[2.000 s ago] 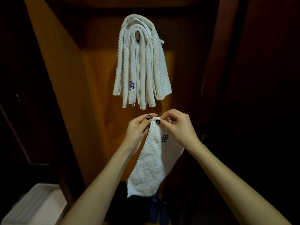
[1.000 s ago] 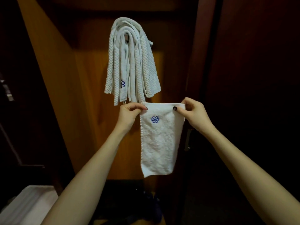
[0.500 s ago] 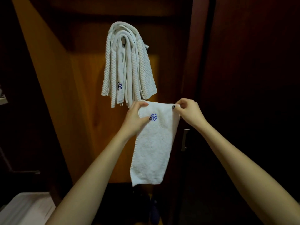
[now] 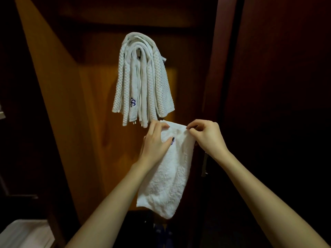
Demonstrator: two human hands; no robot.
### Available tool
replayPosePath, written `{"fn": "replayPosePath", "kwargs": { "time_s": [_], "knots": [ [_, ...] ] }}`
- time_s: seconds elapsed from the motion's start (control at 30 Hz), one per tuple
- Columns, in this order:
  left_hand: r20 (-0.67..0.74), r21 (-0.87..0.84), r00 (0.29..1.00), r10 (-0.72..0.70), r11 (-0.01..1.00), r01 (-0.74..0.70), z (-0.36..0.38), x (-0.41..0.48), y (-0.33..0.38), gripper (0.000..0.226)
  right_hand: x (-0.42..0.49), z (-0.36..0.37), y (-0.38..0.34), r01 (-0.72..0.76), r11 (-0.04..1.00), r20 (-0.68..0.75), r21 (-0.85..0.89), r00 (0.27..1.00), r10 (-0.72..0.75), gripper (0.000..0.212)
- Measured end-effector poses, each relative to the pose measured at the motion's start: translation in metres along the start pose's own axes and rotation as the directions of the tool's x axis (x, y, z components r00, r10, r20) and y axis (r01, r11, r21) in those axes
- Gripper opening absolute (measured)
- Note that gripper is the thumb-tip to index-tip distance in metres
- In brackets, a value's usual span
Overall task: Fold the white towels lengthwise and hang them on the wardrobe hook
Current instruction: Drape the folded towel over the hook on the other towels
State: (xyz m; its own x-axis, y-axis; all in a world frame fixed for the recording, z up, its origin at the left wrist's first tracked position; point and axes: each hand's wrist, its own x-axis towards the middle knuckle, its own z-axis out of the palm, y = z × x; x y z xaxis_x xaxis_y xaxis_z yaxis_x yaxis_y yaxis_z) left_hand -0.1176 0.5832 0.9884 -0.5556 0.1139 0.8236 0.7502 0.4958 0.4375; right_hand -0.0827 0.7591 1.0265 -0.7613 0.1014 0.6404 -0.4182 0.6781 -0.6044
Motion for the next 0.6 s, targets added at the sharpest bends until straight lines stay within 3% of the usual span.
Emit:
{"fn": "replayPosePath", "kwargs": {
  "time_s": [0.13,0.3,0.4,0.47,0.6],
  "knots": [
    [0.075,-0.128,0.997,0.002,0.992,0.007,0.003,-0.003,-0.001,0.028,0.004,0.001,0.005,-0.126,0.965,-0.006,0.228,0.991,0.131,0.021],
    [0.133,-0.286,0.986,-0.101,0.949,0.135,0.006,-0.004,-0.001,0.029,0.006,0.004,0.004,-0.254,0.831,0.296,0.495,0.948,0.113,0.008],
    [0.147,-0.386,0.976,-0.162,0.899,0.207,0.004,0.001,-0.002,0.027,0.009,0.002,0.007,-0.198,0.847,0.364,0.493,0.931,0.006,0.013],
    [0.158,-0.435,0.974,-0.164,0.874,0.217,0.004,0.002,-0.002,0.027,0.011,0.002,0.008,-0.115,0.892,0.311,0.436,0.95,-0.029,0.018],
    [0.16,-0.514,0.97,-0.183,0.823,0.24,0.005,0.003,-0.004,0.027,0.017,0.009,0.004,0.094,0.966,0.171,0.239,0.976,-0.137,0.004]
  ]
}}
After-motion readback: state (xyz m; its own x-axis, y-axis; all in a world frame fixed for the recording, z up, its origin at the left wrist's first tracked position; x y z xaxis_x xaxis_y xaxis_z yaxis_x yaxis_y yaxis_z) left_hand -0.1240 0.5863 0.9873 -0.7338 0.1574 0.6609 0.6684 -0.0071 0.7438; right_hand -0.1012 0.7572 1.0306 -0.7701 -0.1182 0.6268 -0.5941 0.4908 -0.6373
